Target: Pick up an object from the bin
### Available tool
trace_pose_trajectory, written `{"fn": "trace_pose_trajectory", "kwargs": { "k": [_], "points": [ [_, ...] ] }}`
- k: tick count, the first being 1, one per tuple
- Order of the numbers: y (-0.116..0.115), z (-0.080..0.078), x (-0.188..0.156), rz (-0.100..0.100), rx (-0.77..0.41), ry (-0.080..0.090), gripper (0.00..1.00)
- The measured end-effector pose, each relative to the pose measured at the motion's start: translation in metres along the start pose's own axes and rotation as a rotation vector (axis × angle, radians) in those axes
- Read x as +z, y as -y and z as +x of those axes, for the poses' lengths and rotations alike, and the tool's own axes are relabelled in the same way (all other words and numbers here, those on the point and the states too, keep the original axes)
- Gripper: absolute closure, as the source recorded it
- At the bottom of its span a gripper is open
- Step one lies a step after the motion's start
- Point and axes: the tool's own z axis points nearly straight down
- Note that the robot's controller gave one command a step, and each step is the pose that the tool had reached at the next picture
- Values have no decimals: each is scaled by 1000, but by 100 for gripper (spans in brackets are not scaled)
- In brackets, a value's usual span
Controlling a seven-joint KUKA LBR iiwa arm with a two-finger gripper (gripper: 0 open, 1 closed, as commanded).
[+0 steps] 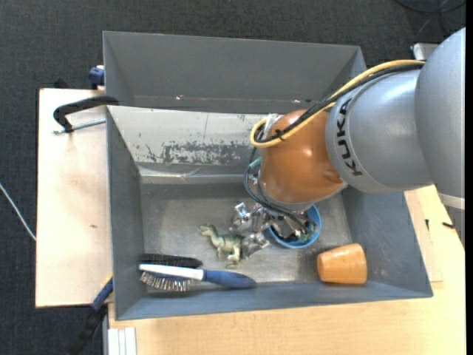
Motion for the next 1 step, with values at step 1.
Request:
{"fn": "trace_pose_trajectory", "kwargs": {
  "k": [1],
  "points": [
    [14,13,-173,4,-305,5,100]
  ]
}}
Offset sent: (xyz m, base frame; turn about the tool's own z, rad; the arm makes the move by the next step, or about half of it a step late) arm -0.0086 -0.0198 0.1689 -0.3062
